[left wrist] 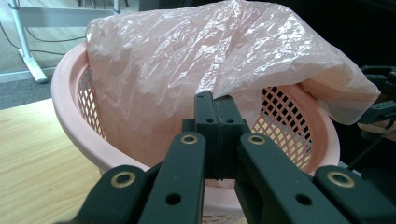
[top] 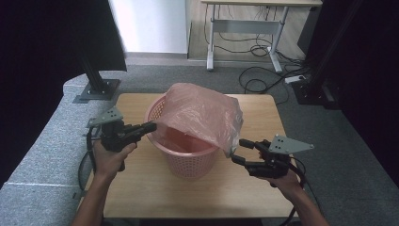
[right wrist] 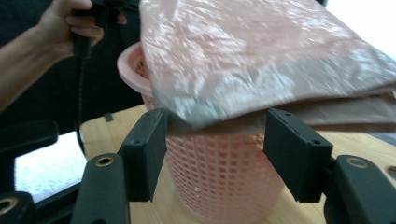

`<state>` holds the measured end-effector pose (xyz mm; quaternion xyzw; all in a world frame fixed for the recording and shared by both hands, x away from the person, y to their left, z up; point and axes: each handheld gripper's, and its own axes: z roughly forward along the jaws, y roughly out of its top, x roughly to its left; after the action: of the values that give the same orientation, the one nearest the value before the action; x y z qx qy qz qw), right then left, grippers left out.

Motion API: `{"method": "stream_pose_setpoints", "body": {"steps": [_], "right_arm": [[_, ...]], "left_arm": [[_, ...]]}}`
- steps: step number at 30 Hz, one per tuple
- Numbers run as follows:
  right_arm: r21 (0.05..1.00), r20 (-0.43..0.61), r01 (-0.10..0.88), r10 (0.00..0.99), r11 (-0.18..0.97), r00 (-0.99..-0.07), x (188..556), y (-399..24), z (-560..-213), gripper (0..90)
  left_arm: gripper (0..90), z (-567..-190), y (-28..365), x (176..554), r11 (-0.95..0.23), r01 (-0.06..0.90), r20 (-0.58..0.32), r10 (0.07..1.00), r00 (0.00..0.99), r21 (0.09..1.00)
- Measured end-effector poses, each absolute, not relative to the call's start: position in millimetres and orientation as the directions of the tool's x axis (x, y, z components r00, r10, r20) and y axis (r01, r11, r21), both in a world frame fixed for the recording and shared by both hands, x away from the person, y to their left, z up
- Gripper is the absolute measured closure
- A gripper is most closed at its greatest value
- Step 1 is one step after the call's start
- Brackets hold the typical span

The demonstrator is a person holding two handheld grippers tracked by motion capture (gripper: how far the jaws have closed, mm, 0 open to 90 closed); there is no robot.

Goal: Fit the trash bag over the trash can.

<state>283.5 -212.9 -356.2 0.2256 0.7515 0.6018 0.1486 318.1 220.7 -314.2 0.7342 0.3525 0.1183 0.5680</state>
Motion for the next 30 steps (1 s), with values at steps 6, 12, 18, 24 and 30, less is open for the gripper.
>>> {"method": "stream_pose_setpoints", "body": {"steps": [6,12,18,24,30], "right_arm": [[0.973,0.052,0.159,0.512,0.168,-0.857,291.1,-199.6,-350.6,43.5],[0.979,0.004,0.114,0.539,0.171,-0.842,295.1,-196.4,-345.7,71.2],[0.986,-0.027,0.066,0.543,0.151,-0.839,293.9,-201.3,-333.0,86.1],[0.983,-0.06,0.043,0.539,0.177,-0.84,293.5,-202.2,-321.0,87.7],[0.983,-0.071,0.03,0.531,0.18,-0.844,295.4,-197.4,-314.3,87.7]], "left_arm": [[80.1,-311.7,220.4,316.0,-0.122,0.358,-0.205,0.633,0.747,0.926],[49.0,-300.8,219.2,310.5,-0.114,0.288,-0.147,0.653,0.743,0.951],[39.6,-292.1,207.2,315.4,-0.137,0.274,-0.125,0.643,0.756,0.952],[41.2,-286.9,195.3,325.3,-0.152,0.257,-0.104,0.637,0.763,0.954],[76.6,-286.5,191.1,330.3,-0.155,0.268,-0.119,0.617,0.778,0.951]]}}
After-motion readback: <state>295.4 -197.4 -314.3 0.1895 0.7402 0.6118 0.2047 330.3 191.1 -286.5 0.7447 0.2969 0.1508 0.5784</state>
